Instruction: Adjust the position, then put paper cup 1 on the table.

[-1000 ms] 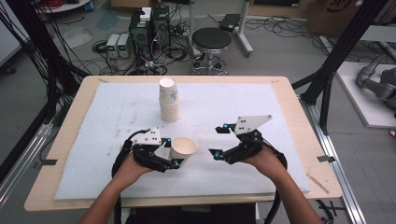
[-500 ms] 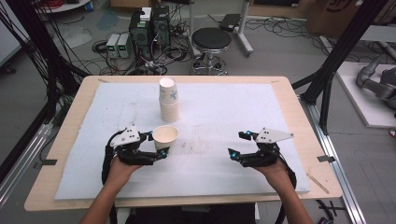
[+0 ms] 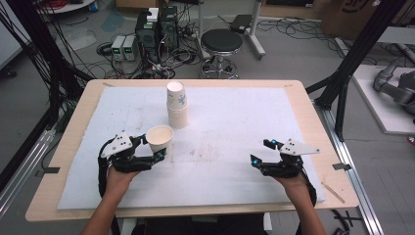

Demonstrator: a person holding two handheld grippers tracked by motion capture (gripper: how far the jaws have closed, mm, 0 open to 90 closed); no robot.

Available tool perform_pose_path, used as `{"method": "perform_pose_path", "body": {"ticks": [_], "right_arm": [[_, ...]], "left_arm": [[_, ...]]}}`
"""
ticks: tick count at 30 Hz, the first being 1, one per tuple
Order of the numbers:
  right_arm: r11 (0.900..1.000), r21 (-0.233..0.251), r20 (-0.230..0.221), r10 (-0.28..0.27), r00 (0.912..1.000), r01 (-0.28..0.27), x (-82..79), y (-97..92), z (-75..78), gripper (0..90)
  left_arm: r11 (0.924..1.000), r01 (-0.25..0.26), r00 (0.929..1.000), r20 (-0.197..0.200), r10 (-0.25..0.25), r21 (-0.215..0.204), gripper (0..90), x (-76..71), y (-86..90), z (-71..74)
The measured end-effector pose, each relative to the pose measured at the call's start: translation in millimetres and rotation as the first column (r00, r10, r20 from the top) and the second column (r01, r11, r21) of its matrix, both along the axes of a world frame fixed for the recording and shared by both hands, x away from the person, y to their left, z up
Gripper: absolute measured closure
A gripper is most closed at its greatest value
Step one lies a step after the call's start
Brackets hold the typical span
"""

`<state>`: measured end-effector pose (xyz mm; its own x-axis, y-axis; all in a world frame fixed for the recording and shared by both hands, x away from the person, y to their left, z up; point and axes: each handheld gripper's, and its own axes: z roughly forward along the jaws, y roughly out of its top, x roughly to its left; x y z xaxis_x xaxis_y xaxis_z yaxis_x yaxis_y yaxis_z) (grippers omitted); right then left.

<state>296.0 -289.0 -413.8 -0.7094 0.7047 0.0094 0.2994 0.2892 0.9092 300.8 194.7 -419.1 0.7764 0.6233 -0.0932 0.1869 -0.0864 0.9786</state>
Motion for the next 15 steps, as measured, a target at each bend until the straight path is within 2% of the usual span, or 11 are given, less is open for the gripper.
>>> {"method": "perform_pose_path", "body": {"ticks": [5,15], "right_arm": [[0.9996,0.009,0.020,-0.027,0.9994,0.027,-0.3,-4.7,2.0,22.3],[0.9997,0.005,0.021,-0.022,0.9995,0.022,-1.1,-3.9,1.6,22.3]], "left_arm": [[1.0000,-0.002,1.0000,0.005,0.002,-0.003,31.6,-0.2,1.3,0.5],[0.9996,-0.025,0.9995,0.020,0.025,-0.013,31.6,-0.3,5.8,4.0]]}}
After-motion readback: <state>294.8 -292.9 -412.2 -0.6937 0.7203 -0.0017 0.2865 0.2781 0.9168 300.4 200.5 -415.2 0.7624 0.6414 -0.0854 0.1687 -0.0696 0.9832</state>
